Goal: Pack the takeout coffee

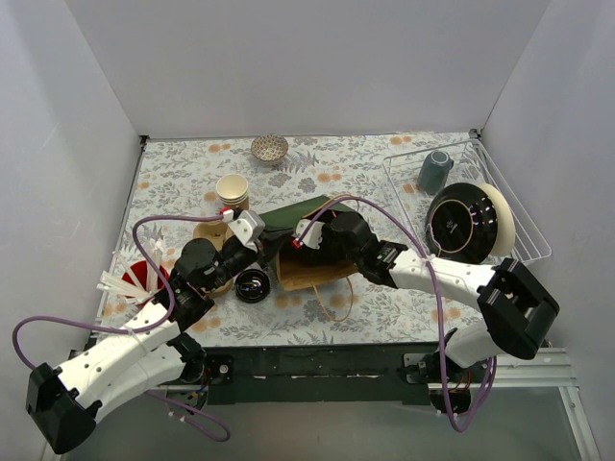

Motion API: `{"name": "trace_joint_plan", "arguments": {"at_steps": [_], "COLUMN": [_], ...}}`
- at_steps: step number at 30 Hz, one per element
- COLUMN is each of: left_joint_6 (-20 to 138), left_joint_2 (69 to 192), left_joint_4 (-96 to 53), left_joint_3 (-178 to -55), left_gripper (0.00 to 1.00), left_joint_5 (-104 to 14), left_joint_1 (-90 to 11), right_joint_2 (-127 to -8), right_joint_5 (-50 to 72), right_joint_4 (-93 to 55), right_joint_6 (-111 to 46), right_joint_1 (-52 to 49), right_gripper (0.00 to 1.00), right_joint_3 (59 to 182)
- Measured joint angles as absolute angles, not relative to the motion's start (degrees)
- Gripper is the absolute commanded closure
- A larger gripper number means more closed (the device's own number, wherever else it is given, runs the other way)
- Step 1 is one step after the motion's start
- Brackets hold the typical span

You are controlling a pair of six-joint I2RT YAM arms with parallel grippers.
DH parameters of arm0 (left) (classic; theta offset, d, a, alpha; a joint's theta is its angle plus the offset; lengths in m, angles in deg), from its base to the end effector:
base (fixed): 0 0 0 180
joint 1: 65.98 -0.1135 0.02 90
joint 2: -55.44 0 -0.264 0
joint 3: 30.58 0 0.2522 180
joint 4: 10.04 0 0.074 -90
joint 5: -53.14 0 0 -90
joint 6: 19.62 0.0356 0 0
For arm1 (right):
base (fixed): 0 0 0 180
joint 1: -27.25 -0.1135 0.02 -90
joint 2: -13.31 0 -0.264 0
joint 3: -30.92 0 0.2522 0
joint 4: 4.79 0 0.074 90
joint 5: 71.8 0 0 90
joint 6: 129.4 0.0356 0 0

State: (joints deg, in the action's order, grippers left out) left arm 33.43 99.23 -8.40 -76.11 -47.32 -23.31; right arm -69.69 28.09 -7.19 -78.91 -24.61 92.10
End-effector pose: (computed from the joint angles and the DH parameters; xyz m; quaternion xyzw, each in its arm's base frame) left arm 0.1356 -0.1338 0.3103 0.1003 0.6789 -0.5120 0.5166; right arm 0.2033 0.2490 0.2370 -0.5659 0.6179 -0.0138 0.5457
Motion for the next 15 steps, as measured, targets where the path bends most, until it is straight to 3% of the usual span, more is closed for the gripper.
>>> {"name": "trace_joint_plan", "arguments": {"at_steps": [15], "left_joint_6": [31.2], "left_joint_2": [99.3], "left_joint_4": [-9.0], "left_joint_3": [-76.1], "left_gripper": [1.00], "left_joint_5": [-47.8], "left_joint_1": [-23.9], "right_joint_2": [-71.7], "right_joint_5": [27.8], "right_joint_4": [-4.4], "right_joint_6": [-82.1], "right_joint_1": [-24.3], "right_gripper": [0.85], "right_joint_3": [92.0]}}
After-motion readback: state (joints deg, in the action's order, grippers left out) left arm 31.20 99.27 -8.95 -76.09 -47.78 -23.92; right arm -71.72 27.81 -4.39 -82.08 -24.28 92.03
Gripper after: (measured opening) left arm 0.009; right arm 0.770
